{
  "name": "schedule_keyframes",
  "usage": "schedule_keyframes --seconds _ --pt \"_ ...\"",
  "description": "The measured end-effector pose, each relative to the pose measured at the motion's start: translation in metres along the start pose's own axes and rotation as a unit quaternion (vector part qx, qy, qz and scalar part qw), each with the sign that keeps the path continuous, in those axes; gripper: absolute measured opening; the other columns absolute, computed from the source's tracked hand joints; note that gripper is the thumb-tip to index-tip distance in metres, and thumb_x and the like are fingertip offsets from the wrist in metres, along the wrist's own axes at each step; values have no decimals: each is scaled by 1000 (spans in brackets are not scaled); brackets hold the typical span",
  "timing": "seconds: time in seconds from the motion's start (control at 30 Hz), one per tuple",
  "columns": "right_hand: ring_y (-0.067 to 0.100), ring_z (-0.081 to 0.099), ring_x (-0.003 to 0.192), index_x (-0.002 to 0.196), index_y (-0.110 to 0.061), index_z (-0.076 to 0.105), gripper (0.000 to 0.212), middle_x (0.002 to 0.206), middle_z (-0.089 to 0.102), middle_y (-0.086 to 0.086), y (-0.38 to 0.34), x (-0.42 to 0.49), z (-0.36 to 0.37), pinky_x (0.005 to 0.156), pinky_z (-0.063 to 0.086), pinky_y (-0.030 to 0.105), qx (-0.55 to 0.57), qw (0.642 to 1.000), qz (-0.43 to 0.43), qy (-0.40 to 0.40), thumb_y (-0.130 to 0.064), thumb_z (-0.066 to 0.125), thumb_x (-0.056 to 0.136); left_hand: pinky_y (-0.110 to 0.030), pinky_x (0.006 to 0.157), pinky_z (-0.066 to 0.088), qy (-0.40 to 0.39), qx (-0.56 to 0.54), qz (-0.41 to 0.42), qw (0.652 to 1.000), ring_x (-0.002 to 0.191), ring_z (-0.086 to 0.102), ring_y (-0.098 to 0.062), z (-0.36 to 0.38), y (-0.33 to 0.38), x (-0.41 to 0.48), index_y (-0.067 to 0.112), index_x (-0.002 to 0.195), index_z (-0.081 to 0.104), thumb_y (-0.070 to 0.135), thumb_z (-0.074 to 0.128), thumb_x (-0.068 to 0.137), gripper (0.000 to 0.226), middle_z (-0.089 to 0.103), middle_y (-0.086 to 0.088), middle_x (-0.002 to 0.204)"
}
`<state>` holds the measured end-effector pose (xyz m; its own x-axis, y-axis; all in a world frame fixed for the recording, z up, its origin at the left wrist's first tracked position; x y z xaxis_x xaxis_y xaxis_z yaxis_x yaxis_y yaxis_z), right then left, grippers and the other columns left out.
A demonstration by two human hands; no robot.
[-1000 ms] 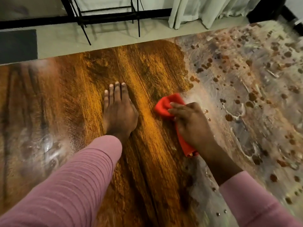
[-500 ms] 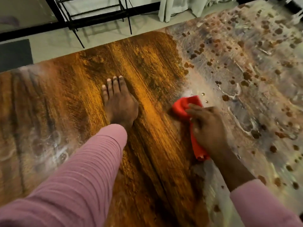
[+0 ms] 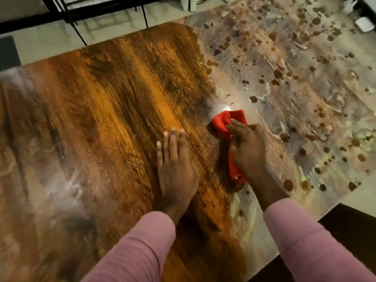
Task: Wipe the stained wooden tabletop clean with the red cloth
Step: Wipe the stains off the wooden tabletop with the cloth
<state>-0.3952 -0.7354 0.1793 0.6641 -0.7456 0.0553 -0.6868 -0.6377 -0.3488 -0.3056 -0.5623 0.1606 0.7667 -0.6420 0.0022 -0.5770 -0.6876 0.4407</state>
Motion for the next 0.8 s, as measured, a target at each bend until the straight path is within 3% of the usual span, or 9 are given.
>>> schedule_keyframes --seconds 0.07,0.17,0.27,0.37,0.47,0.57,0.63,0.7,0.8 --pt "21 49 97 116 -24 67 39 131 58 -9 -14 -18 4 71 31 26 9 999 -31 -13 -7 55 83 -46 122 12 -10 -12 -15 1000 150 14 -27 8 6 -31 12 153 25 29 17 95 62 24 -11 161" --pt "23 53 101 111 -19 70 37 126 62 -4 -33 -65 10 86 36 29 39 983 -167 -58 -6 57 79 -47 122 13 -22 -11 -55 998 151 12 -28 16 3 -56 10 155 23 29 18 95 63 20 -12 162" --pt "25 55 103 109 -17 71 34 124 63 -2 -23 -81 2 88 39 31 39 969 -232 -78 -5 59 80 -46 123 12 -30 20 -38 999 151 11 -29 23 8 -66 9 155 22 26 22 98 59 19 -14 162" --pt "24 49 97 111 -18 70 35 124 63 -3 14 -57 -13 78 36 25 4 992 -121 -17 -4 56 82 -43 123 6 -31 46 -22 998 151 9 -29 29 14 -66 7 155 21 26 23 99 58 17 -15 162" --pt "25 46 98 114 -20 68 39 128 61 -5 32 -51 -14 79 33 23 44 999 -5 12 -5 53 82 -42 123 2 -27 62 -20 998 151 7 -29 29 16 -64 6 155 19 26 21 99 59 17 -15 162" --pt "22 43 100 108 -19 71 38 125 63 -3 3 -88 -3 82 41 28 76 992 -103 -19 -6 56 77 -44 123 4 -36 73 -8 997 152 5 -30 28 16 -65 4 155 16 25 22 96 63 14 -17 162" --pt "26 48 99 106 -17 72 35 123 64 -1 -10 -120 -1 82 47 32 92 969 -218 -68 -8 58 75 -44 123 3 -41 71 2 997 152 5 -30 27 18 -65 3 155 15 27 19 90 69 13 -18 162" --pt "31 55 98 107 -15 72 33 124 64 1 -2 -128 -5 82 48 36 91 952 -274 -98 -10 55 80 -43 123 2 -35 69 3 997 151 5 -30 26 19 -65 3 155 16 26 18 90 69 13 -18 162" --pt "29 54 102 112 -18 70 37 127 62 -3 35 -101 -17 84 45 37 36 986 -154 -59 -9 50 82 -41 124 3 -7 60 -5 998 151 8 -29 27 18 -66 4 154 19 22 22 98 59 17 -16 162"
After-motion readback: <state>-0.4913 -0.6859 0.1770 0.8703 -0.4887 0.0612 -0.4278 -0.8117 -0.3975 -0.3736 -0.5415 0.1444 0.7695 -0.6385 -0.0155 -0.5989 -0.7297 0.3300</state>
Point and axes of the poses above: each hand's wrist, its own x-axis towards the middle knuckle, its own z-axis out of the palm, y = z × x, the point moved 8 cm from there along x, towards the middle knuckle
